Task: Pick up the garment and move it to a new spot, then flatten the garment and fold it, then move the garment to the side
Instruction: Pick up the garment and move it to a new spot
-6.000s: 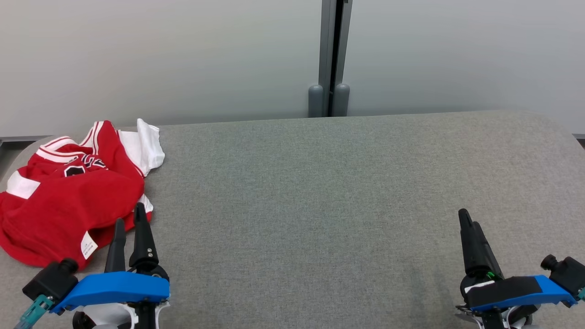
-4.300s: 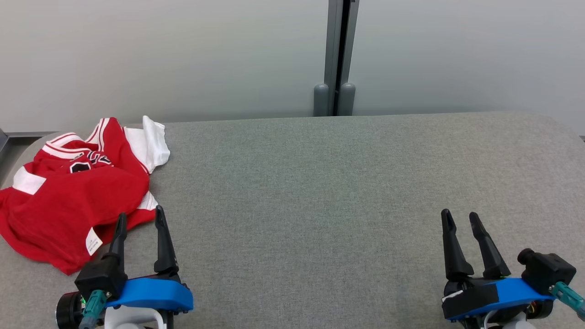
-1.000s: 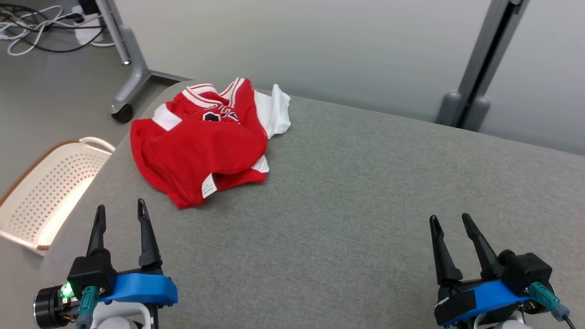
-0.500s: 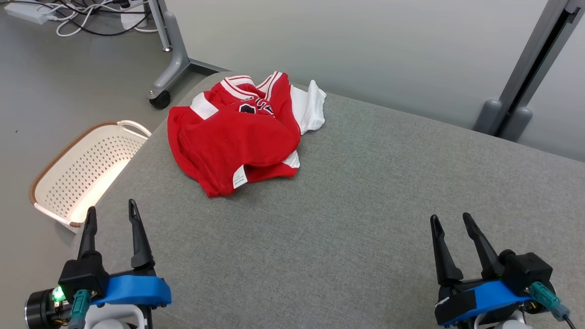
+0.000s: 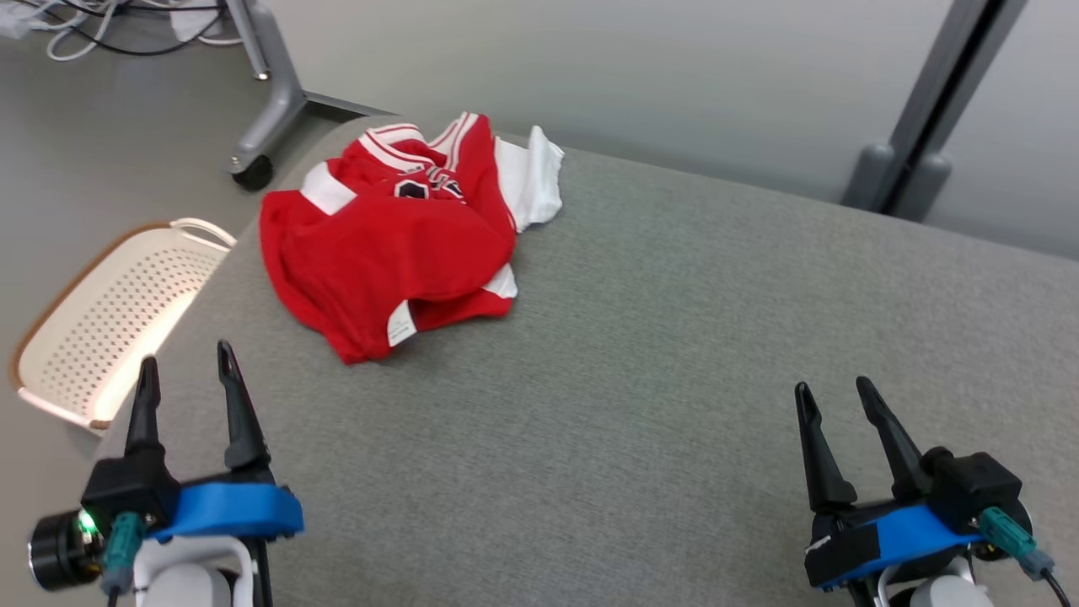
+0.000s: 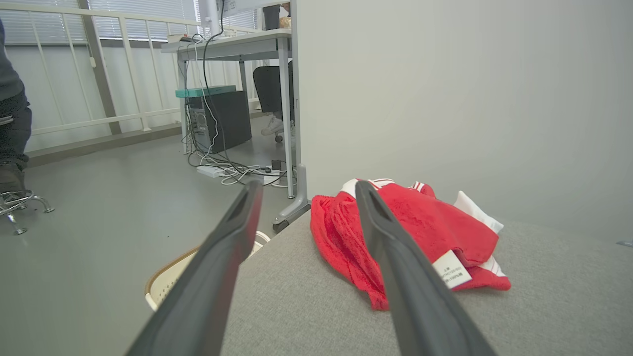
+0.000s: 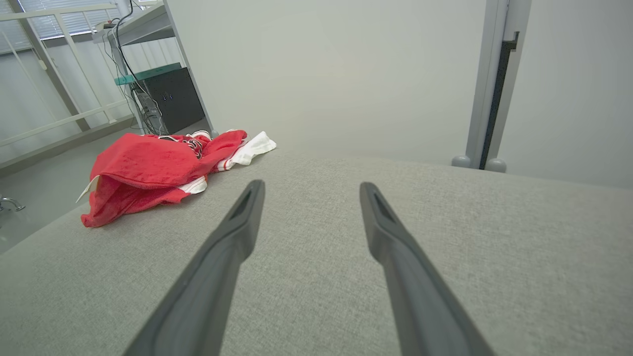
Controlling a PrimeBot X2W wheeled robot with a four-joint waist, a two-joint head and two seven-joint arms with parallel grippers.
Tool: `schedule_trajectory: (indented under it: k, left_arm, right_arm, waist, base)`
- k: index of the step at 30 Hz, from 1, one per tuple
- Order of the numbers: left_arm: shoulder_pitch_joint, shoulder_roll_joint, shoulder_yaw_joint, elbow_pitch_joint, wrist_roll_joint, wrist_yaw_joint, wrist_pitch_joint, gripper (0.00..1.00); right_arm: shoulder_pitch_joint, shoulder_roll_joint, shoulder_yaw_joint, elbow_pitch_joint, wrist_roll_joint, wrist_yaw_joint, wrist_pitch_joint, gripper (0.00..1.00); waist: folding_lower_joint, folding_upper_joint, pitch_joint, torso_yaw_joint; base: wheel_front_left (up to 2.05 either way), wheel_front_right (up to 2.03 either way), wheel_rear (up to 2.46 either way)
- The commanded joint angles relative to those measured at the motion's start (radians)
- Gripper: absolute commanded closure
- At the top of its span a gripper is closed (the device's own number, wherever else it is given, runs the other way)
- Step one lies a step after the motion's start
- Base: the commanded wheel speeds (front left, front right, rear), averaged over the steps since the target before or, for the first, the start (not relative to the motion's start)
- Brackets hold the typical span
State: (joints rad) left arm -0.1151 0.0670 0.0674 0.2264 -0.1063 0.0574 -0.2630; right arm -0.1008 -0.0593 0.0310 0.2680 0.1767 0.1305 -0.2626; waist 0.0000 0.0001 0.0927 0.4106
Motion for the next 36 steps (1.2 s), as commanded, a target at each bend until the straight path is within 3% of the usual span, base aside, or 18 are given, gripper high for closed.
schedule_trajectory:
  k: [1, 13, 23, 36]
  left_arm:
    - [-0.029, 0.006, 0.004, 0.000, -0.006, -0.005, -0.003, 0.00]
    - [-0.327, 0.099, 0.052, 0.080, -0.020, -0.047, -0.003, 0.00]
    - [-0.588, 0.208, 0.061, 0.281, -0.027, -0.077, 0.035, 0.00]
    - [-0.776, 0.293, 0.003, 0.677, -0.023, -0.135, 0.240, 0.00]
  right_arm:
    - [-0.014, -0.010, 0.000, -0.006, -0.002, 0.000, -0.004, 0.00]
    - [-0.103, -0.060, 0.017, -0.062, -0.013, 0.000, -0.003, 0.00]
    - [-0.155, -0.085, 0.002, -0.144, -0.019, 0.000, -0.003, 0.00]
    - [-0.175, -0.099, -0.020, -0.188, -0.010, 0.000, -0.003, 0.00]
  waist:
    - [0.0000, -0.0001, 0.006, -0.008]
    - [0.0000, -0.0001, 0.164, -0.200]
    - [0.0000, -0.0001, 0.305, -0.353]
    - [0.0000, -0.0001, 0.391, -0.400]
  base:
    - [0.00, 0.00, 0.00]
    - [0.00, 0.00, 0.00]
    - [0.00, 0.00, 0.00]
    - [0.00, 0.00, 0.00]
